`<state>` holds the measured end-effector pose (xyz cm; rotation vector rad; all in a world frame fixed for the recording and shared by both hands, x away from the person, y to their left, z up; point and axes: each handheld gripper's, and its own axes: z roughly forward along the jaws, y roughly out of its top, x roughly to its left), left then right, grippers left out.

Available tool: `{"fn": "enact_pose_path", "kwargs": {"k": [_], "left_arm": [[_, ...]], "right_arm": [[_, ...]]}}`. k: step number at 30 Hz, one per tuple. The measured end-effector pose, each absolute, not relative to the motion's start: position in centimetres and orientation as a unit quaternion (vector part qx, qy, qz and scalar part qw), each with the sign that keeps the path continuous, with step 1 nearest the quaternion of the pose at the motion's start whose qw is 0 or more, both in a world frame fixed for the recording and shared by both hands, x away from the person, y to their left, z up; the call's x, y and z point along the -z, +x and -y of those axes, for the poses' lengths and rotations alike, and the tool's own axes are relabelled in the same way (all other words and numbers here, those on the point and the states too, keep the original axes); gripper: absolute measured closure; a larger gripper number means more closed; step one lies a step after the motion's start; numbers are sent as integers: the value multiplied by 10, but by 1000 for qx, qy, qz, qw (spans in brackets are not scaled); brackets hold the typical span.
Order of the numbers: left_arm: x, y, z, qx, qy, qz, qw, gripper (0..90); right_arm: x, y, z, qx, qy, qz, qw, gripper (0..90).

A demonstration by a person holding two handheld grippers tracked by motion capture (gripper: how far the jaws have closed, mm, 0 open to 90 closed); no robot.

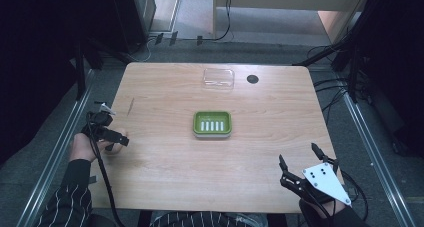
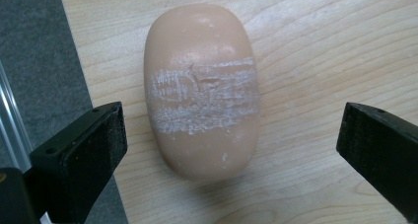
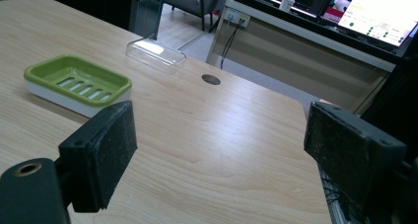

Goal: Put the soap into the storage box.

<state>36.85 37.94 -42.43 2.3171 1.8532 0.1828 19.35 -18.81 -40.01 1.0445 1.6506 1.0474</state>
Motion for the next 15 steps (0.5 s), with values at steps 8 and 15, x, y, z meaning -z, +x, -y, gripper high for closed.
{"fn": "enact_pose_path", "kwargs": {"k": [8, 15], "left_arm": [[435, 379, -381, -50, 774, -626, 77, 0], [440, 385, -382, -50, 774, -628, 66, 16]], "right_arm": [[400, 194, 188, -421, 421, -668, 446, 134], [400, 194, 188, -422, 423, -667, 445, 134]]}}
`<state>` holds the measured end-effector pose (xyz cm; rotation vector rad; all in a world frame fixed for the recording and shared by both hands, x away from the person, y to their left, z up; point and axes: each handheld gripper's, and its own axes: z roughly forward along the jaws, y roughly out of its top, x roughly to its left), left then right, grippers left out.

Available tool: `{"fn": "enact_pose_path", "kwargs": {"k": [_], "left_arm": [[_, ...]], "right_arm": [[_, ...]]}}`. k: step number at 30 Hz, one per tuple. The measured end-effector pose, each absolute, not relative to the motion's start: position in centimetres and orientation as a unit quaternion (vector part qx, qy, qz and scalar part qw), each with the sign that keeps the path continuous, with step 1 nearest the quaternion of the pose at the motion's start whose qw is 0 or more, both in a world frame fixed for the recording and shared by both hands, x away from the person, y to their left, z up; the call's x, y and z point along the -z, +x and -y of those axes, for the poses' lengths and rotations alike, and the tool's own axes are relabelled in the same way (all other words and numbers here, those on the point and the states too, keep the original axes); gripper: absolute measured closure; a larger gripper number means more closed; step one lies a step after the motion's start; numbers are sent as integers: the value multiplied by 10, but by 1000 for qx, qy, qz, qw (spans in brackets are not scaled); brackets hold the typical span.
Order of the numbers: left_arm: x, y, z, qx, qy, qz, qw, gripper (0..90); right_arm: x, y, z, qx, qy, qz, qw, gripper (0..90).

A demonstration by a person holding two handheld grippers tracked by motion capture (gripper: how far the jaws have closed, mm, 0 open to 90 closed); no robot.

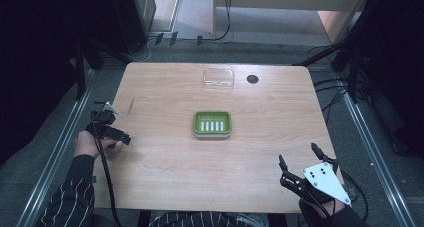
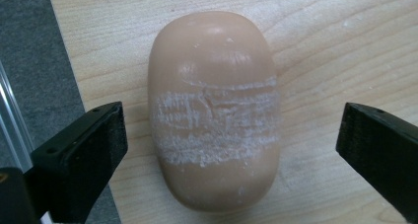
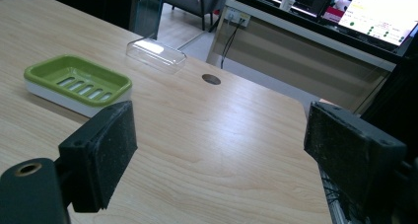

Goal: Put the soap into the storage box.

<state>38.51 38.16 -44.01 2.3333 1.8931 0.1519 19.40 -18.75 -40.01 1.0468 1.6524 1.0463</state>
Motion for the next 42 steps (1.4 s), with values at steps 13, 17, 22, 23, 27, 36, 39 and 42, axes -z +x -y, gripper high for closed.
{"fn": "enact_pose_path", "kwargs": {"k": [13, 17, 22, 23, 27, 36, 39, 42], "left_arm": [[444, 386, -380, -61, 773, -629, 61, 204], [446, 386, -382, -62, 771, -631, 59, 253], [446, 386, -384, -67, 769, -634, 57, 307], [446, 385, -383, -71, 770, -631, 55, 321], [446, 384, -383, -75, 772, -629, 56, 330], [444, 383, -383, -69, 778, -622, 59, 334], [441, 382, -381, -74, 782, -616, 60, 334], [440, 381, -377, -75, 789, -607, 57, 334]], "right_arm": [[400, 194, 188, -423, 423, -666, 446, 134], [400, 193, 188, -423, 423, -666, 446, 134], [400, 194, 188, -423, 423, -666, 446, 134], [400, 194, 188, -423, 422, -666, 447, 134], [400, 193, 189, -423, 420, -666, 449, 134], [400, 194, 189, -423, 420, -665, 449, 134], [400, 194, 188, -423, 422, -666, 447, 134], [400, 194, 187, -422, 423, -666, 446, 134]]}}
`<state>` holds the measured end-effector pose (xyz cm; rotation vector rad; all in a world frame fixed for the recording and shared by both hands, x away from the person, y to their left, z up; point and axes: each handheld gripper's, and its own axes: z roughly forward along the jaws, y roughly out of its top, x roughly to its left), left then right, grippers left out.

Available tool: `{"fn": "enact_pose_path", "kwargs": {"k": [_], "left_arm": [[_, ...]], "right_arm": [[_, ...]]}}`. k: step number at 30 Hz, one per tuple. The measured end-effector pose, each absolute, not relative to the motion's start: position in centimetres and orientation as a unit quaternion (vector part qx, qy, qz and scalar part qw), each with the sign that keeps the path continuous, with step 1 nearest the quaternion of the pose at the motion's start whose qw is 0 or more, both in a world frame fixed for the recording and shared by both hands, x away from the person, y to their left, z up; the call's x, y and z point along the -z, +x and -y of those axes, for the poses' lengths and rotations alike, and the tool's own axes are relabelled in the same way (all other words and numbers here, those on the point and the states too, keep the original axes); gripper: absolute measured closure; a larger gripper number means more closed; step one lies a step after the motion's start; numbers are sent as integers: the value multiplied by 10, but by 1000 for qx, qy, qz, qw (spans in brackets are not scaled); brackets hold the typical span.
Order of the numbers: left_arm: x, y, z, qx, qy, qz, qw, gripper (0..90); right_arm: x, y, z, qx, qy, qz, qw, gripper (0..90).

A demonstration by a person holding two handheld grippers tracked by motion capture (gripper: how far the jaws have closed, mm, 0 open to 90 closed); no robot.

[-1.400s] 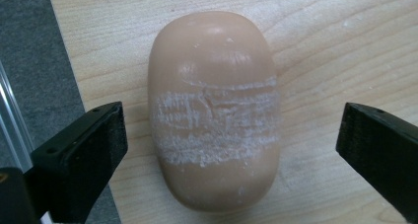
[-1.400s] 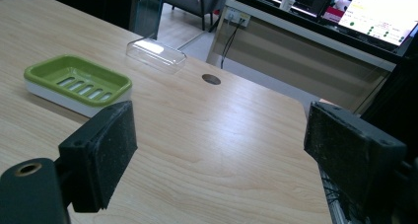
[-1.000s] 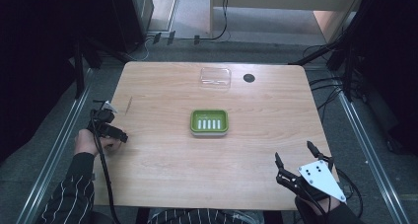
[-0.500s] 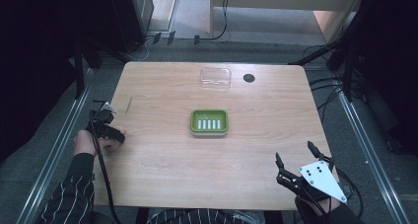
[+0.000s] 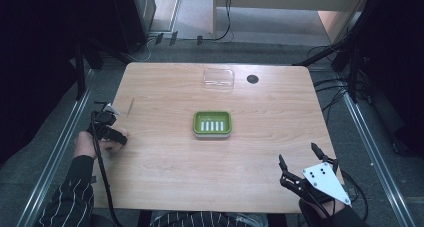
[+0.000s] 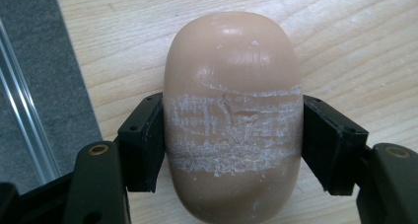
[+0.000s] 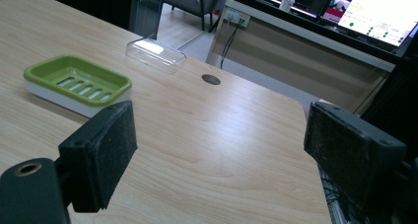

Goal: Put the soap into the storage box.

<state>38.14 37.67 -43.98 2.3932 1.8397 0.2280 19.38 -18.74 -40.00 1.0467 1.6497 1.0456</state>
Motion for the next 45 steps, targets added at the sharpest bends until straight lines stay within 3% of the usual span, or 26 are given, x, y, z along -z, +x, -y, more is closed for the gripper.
{"fn": "enact_pose_path", "kwargs": {"k": [45], "left_arm": [[420, 371, -310, -66, 871, -481, 71, 334]], "right_arm": [[400, 193, 189, -423, 422, -664, 449, 134]]}}
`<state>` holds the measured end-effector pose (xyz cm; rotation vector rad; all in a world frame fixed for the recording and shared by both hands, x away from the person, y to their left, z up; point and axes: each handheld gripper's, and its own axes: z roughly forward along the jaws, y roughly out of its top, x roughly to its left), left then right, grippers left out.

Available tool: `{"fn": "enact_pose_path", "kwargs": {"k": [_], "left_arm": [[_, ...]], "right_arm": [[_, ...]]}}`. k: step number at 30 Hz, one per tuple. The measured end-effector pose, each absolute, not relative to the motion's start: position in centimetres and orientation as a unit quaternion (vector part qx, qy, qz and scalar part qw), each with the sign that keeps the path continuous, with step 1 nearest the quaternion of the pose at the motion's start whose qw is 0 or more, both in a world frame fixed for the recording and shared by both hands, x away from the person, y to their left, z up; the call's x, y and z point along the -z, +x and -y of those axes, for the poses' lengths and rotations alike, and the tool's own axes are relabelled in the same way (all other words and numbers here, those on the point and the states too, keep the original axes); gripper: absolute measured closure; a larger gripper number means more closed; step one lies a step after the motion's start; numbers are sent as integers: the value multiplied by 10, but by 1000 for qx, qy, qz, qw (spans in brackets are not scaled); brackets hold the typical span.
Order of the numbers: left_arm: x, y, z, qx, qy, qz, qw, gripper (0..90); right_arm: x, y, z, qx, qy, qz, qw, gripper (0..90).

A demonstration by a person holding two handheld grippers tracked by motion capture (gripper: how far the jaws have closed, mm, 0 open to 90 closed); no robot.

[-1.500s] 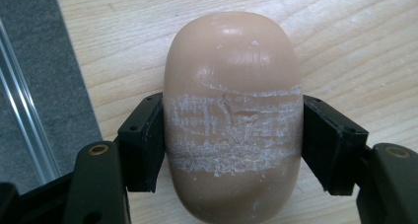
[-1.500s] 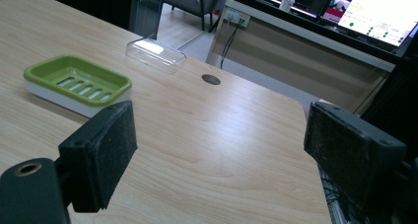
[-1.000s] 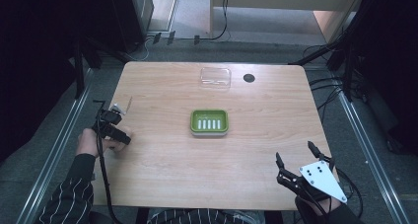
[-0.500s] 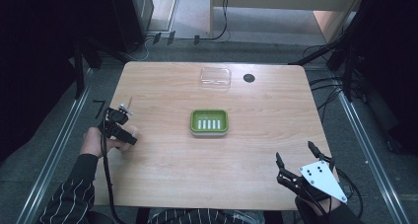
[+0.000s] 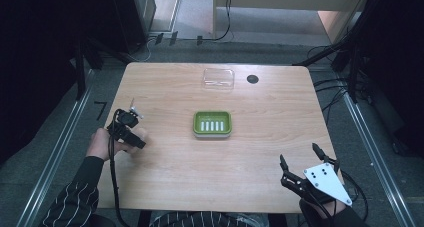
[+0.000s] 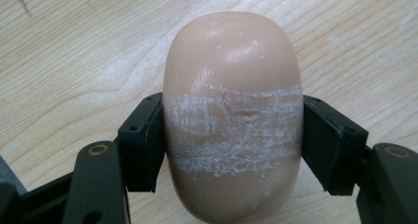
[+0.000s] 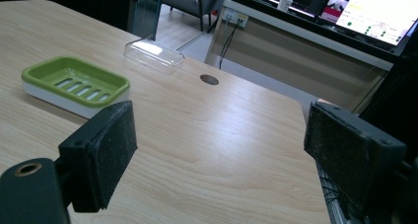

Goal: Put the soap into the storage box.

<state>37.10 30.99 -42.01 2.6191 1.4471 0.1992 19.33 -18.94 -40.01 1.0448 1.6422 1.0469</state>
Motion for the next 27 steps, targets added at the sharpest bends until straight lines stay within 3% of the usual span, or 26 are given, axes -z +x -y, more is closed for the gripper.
{"fn": "enact_pose_path", "kwargs": {"k": [27], "left_arm": [[418, 376, -264, -50, 911, -402, 75, 334]], "right_arm": [[400, 193, 190, -423, 420, -666, 448, 134]]}}
